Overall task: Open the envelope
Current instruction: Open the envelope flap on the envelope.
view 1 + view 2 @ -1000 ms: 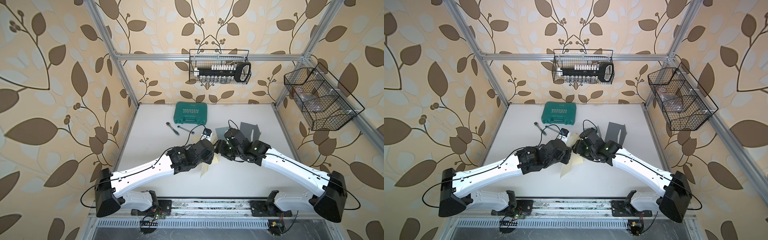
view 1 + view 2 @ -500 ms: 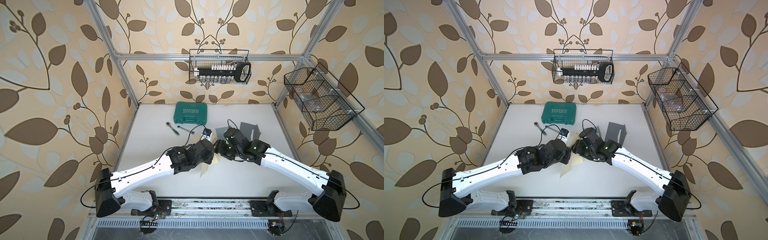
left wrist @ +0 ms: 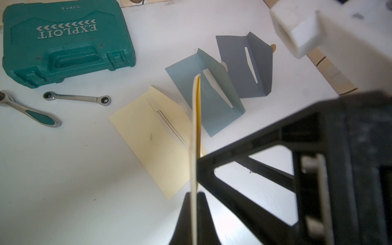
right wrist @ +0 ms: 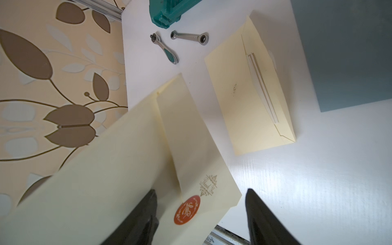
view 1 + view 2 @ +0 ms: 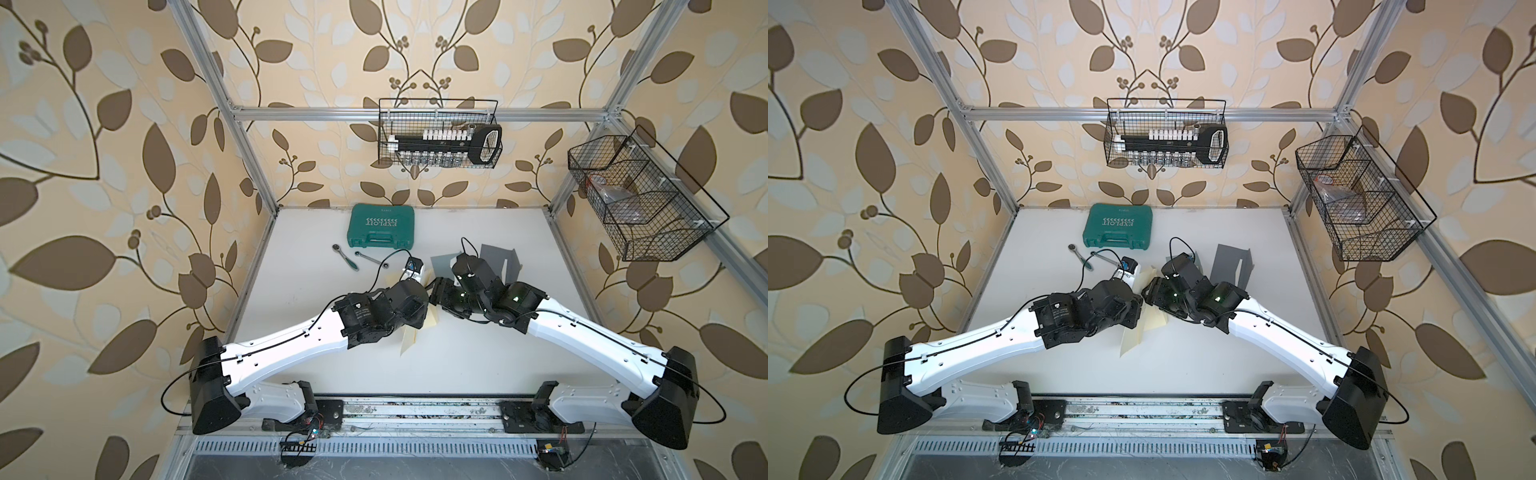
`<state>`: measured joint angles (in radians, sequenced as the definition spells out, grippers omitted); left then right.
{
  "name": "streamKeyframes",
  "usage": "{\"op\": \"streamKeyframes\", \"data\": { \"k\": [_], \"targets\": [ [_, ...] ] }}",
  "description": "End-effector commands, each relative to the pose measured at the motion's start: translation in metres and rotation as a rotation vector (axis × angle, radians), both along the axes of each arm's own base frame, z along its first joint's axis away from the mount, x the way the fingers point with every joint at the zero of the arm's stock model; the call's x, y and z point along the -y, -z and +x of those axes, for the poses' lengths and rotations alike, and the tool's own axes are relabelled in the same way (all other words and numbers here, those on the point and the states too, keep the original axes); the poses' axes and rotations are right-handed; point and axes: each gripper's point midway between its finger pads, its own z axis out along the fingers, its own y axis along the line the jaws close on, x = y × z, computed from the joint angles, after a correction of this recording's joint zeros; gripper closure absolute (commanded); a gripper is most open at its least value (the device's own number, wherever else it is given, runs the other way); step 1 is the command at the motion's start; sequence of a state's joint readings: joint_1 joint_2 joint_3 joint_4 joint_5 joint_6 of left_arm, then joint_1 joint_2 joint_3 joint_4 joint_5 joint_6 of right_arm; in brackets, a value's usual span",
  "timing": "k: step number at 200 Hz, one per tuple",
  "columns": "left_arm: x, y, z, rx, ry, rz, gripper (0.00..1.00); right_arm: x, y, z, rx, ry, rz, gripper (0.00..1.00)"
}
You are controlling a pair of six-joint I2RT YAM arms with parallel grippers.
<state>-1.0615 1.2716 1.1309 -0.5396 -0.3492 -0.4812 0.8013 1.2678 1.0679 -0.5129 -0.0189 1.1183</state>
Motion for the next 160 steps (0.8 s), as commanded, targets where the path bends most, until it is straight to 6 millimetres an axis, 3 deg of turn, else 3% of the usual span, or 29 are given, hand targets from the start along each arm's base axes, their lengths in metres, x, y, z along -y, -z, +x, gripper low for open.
{"op": "streamKeyframes", "data": {
  "k": [1,160],
  "targets": [
    [0.0064,-0.0174,-0.0028,0.029,0.027,-0.047,1.0,0.0017,0.0066,-0.0013,-0.014,0.004,-0.028,0.35],
    [0.0063,-0.0171,-0.0014,0.042,0.031,-0.038,1.0,0.0027,0.0124,-0.0007,-0.028,-0.002,-0.064,0.35]
  ]
}}
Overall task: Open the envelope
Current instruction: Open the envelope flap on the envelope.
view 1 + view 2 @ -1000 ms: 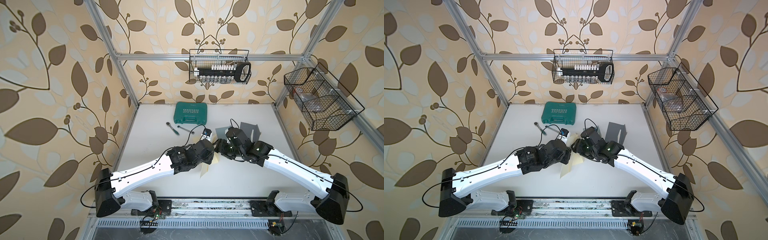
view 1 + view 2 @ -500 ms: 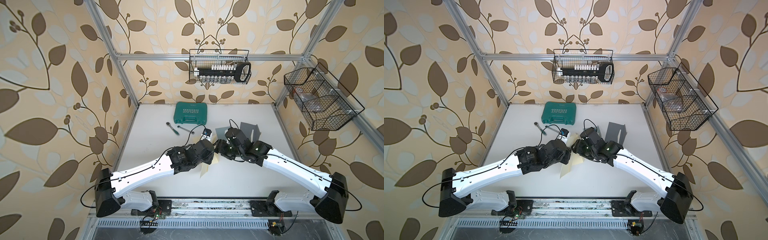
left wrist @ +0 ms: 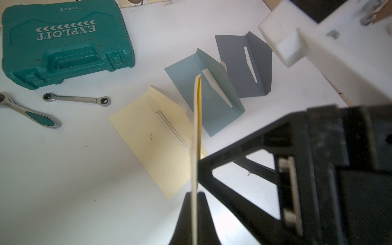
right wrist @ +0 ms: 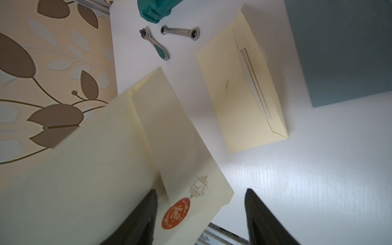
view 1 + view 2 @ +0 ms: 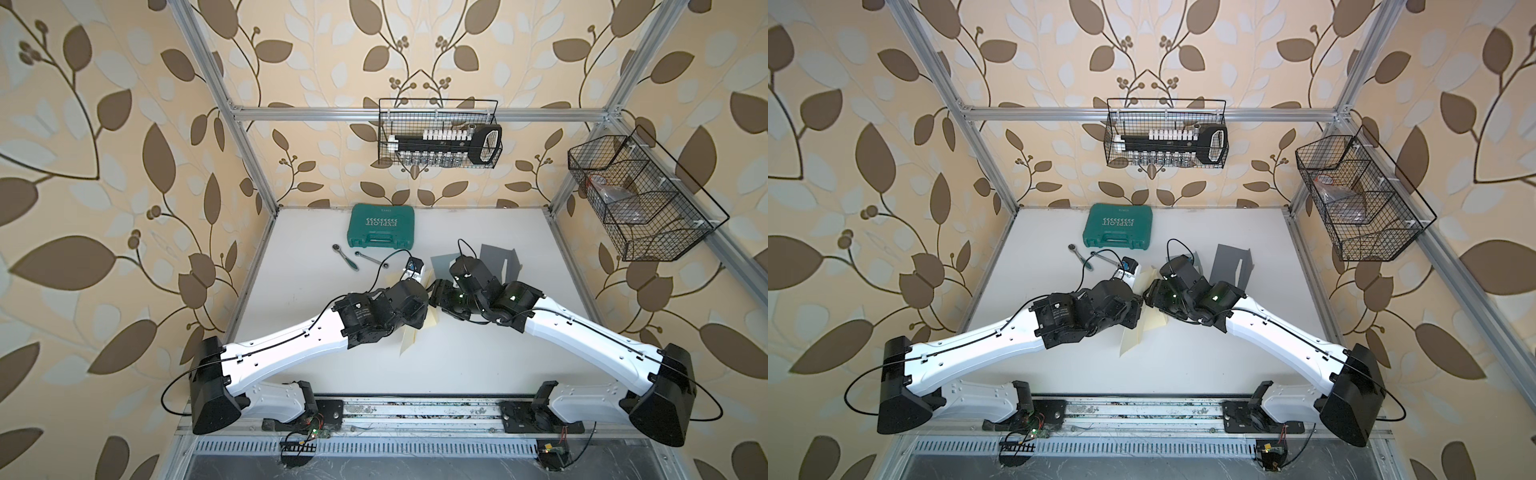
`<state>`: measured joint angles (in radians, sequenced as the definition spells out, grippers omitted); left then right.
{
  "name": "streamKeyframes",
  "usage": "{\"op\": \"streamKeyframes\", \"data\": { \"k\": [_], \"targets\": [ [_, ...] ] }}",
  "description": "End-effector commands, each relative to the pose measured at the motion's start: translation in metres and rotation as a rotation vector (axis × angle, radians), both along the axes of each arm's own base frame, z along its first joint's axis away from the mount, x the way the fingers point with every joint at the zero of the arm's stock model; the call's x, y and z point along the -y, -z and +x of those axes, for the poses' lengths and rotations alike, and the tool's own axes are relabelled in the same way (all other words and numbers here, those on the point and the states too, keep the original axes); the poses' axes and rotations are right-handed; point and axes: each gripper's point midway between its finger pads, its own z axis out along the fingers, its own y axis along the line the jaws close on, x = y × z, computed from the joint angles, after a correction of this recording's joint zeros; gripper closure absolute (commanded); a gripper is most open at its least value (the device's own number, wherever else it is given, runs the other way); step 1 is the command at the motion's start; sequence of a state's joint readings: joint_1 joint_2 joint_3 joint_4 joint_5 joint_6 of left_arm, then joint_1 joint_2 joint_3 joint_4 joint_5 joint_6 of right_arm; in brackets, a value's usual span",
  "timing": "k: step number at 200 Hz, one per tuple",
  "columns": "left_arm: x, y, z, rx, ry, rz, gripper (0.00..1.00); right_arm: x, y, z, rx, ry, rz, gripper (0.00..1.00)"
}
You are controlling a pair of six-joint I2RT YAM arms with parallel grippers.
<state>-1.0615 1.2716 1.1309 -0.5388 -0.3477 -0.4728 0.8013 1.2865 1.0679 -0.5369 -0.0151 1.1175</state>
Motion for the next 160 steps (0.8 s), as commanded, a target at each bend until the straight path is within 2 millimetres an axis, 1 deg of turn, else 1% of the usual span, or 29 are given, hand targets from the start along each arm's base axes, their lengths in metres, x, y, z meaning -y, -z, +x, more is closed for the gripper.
{"op": "streamKeyframes", "data": {
  "k": [1,34,93,130,146,160],
  "targets": [
    [0.006,-0.0169,-0.0014,0.039,0.024,-0.042,1.0,0.0003,0.0016,0.0008,-0.001,-0.004,-0.031,0.35],
    [0.0078,-0.0175,-0.0016,0.039,0.034,-0.042,1.0,0.0022,0.0039,0.0002,-0.01,0.002,-0.046,0.35],
    [0.0097,-0.0175,-0.0013,0.04,0.042,-0.037,1.0,0.004,-0.0014,0.002,0.001,0.012,-0.047,0.36],
    [0.0097,-0.016,-0.0015,0.037,0.042,-0.036,1.0,0.0096,-0.0012,0.0042,0.008,0.027,-0.083,0.38],
    [0.0108,-0.0163,-0.0019,0.038,0.049,-0.038,1.0,0.0085,-0.0007,0.0058,0.005,0.023,-0.095,0.39],
    [0.0111,-0.0157,-0.0021,0.037,0.052,-0.037,1.0,0.0039,-0.0046,0.0066,0.01,0.003,-0.091,0.39]
  ]
}}
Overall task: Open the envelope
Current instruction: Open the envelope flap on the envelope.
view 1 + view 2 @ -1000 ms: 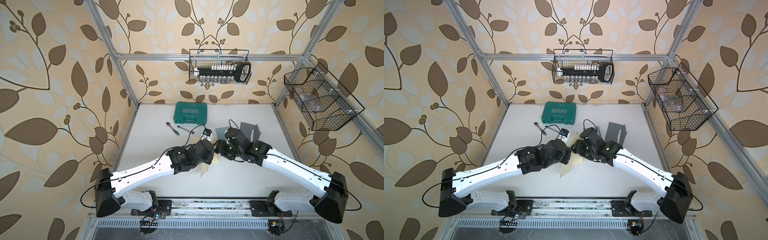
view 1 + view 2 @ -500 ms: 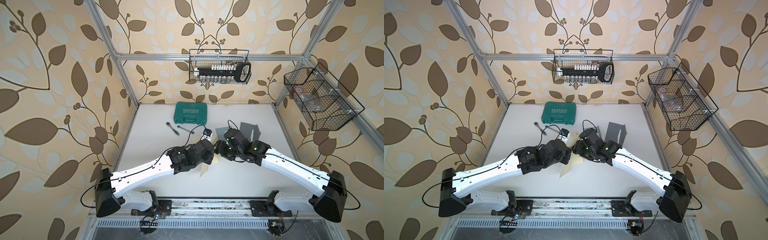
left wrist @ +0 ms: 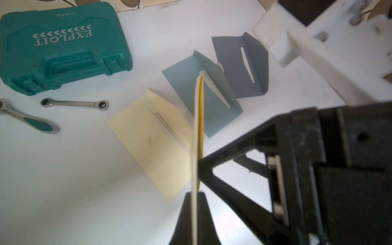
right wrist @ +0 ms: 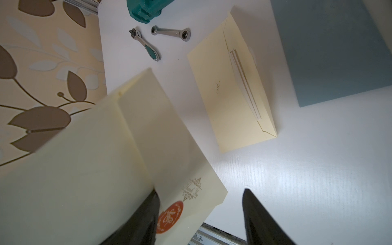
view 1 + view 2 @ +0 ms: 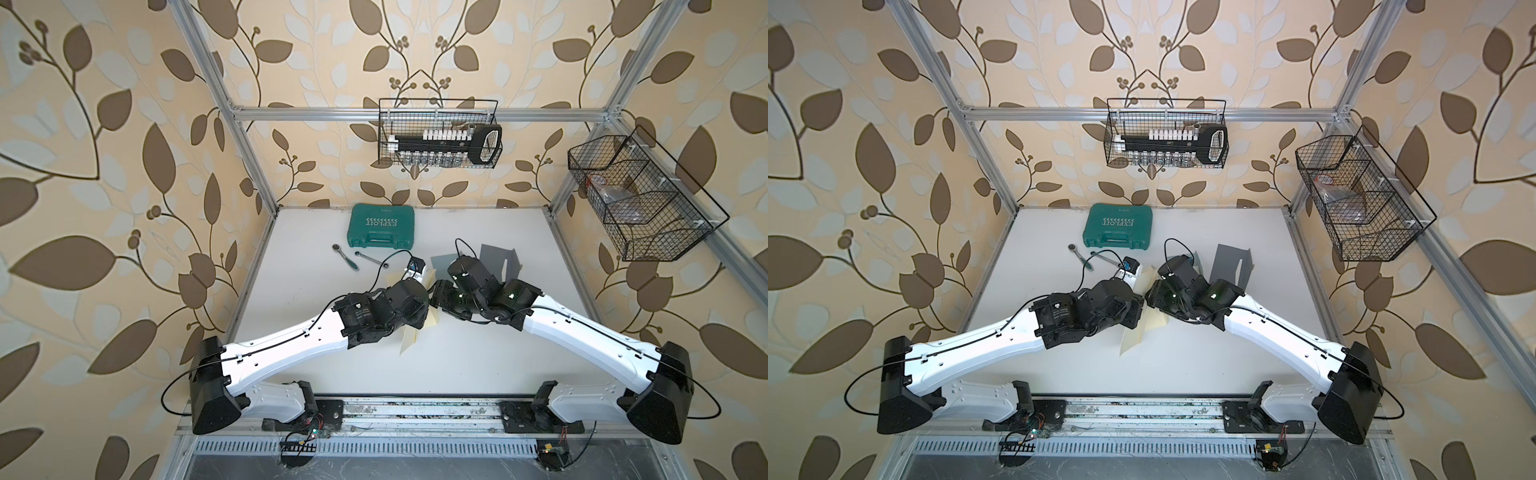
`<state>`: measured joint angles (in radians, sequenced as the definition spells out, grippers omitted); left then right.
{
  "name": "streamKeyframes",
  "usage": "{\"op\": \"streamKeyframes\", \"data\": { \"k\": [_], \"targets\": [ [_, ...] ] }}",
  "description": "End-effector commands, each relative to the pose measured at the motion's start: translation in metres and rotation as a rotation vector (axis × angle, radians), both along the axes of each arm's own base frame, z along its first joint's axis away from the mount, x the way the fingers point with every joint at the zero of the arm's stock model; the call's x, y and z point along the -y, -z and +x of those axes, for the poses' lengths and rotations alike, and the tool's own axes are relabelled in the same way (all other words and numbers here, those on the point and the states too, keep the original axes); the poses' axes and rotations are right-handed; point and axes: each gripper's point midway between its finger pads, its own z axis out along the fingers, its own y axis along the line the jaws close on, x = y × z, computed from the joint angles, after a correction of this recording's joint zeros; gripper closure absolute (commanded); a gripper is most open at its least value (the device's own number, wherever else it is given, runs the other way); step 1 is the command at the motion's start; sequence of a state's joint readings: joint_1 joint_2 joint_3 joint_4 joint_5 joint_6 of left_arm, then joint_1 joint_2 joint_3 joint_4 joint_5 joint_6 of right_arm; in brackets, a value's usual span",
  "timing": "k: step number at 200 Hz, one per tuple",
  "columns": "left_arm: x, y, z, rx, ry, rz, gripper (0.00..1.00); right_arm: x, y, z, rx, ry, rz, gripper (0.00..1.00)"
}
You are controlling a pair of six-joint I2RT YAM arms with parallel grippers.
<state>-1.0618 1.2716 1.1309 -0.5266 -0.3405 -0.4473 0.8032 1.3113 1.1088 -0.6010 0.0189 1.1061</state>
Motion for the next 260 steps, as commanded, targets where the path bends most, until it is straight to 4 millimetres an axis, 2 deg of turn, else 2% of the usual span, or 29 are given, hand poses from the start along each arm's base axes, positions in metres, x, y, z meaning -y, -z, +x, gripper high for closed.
{"op": "streamKeyframes", "data": {
  "k": [1,60,128,212,260],
  "targets": [
    [0.009,-0.014,-0.002,0.024,0.03,-0.039,1.0,-0.002,-0.007,0.005,0.02,-0.011,-0.033,0.39],
    [0.01,-0.012,-0.002,0.029,0.036,-0.04,1.0,-0.002,-0.018,0.008,0.079,-0.014,-0.116,0.42],
    [0.008,-0.014,-0.002,0.039,0.037,-0.047,1.0,-0.008,-0.004,0.01,0.037,-0.025,-0.15,0.43],
    [0.007,-0.015,-0.003,0.041,0.037,-0.051,1.0,-0.006,-0.005,0.009,0.043,-0.024,-0.139,0.42],
    [-0.002,-0.019,-0.004,0.065,0.021,-0.071,1.0,-0.02,-0.011,0.005,0.049,-0.08,-0.081,0.42]
  ]
}}
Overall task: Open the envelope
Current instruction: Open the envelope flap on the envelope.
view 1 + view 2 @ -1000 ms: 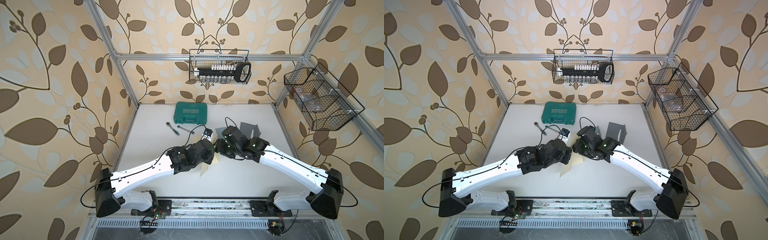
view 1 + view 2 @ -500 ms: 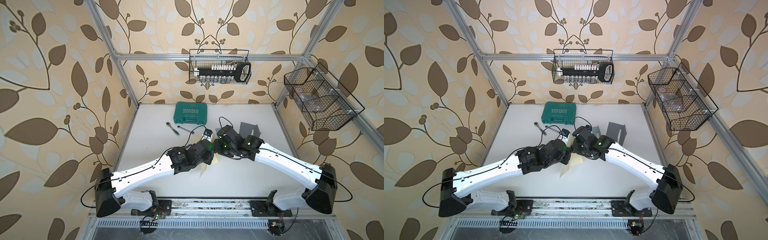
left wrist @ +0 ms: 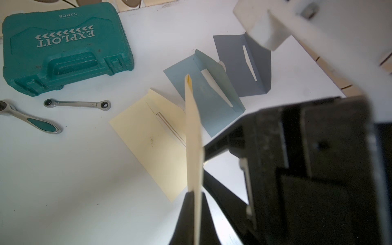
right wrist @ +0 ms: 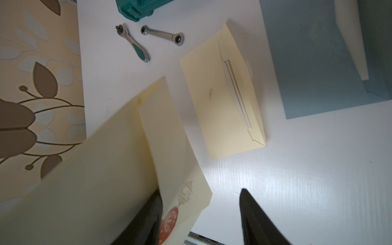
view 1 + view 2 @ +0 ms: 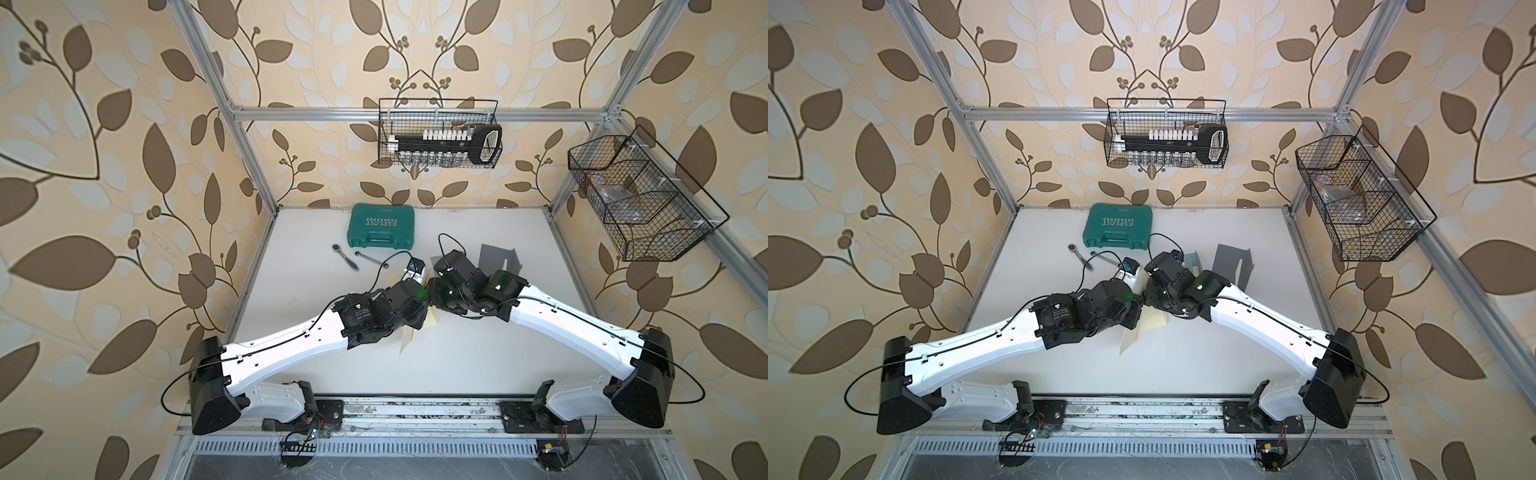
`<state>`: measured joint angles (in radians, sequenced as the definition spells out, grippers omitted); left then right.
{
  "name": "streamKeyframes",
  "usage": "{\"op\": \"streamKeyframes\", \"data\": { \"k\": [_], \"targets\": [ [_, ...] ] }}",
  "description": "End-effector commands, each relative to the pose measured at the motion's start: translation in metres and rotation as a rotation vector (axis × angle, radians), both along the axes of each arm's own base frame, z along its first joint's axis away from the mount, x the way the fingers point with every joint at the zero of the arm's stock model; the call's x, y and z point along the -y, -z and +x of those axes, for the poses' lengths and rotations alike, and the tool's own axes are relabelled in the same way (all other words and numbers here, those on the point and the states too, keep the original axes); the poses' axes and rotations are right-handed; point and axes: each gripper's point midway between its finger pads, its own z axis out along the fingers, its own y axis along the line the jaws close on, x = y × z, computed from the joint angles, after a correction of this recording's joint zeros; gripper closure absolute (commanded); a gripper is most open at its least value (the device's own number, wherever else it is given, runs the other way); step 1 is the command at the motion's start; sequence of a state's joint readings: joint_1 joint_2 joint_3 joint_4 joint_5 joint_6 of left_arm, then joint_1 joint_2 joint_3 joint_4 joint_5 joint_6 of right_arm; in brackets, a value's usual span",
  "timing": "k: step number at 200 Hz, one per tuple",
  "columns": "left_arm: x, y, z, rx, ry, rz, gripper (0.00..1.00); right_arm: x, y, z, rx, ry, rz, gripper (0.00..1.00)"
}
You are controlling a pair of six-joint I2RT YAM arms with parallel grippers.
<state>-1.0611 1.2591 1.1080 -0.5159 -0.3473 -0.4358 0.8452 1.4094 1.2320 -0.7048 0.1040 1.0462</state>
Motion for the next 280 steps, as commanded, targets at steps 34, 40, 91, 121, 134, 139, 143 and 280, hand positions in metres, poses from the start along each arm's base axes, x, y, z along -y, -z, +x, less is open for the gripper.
{"op": "streamKeyframes", "data": {
  "k": [34,40,91,121,134,139,143,280],
  "targets": [
    [0.0,-0.025,-0.005,0.063,0.023,-0.09,1.0,-0.019,-0.014,-0.002,0.035,-0.072,0.093,0.42],
    [0.0,-0.024,-0.005,0.061,0.023,-0.088,1.0,-0.019,-0.014,-0.002,0.035,-0.076,0.094,0.42],
    [0.004,-0.024,-0.004,0.054,0.032,-0.086,1.0,-0.019,-0.014,-0.003,0.031,-0.084,0.089,0.42],
    [0.005,-0.025,-0.004,0.06,0.037,-0.081,1.0,-0.018,-0.016,-0.003,0.036,-0.08,0.08,0.42],
    [0.006,-0.024,-0.004,0.059,0.037,-0.08,1.0,-0.015,-0.015,-0.002,0.036,-0.071,0.069,0.42],
    [0.006,-0.024,-0.004,0.059,0.037,-0.081,1.0,-0.014,-0.013,-0.002,0.034,-0.066,0.062,0.42],
    [0.006,-0.024,-0.004,0.059,0.038,-0.081,1.0,-0.013,-0.012,-0.002,0.031,-0.062,0.055,0.42],
    [0.005,-0.019,-0.004,0.045,0.031,-0.071,1.0,-0.013,-0.008,-0.004,0.007,-0.053,0.059,0.42]
  ]
}}
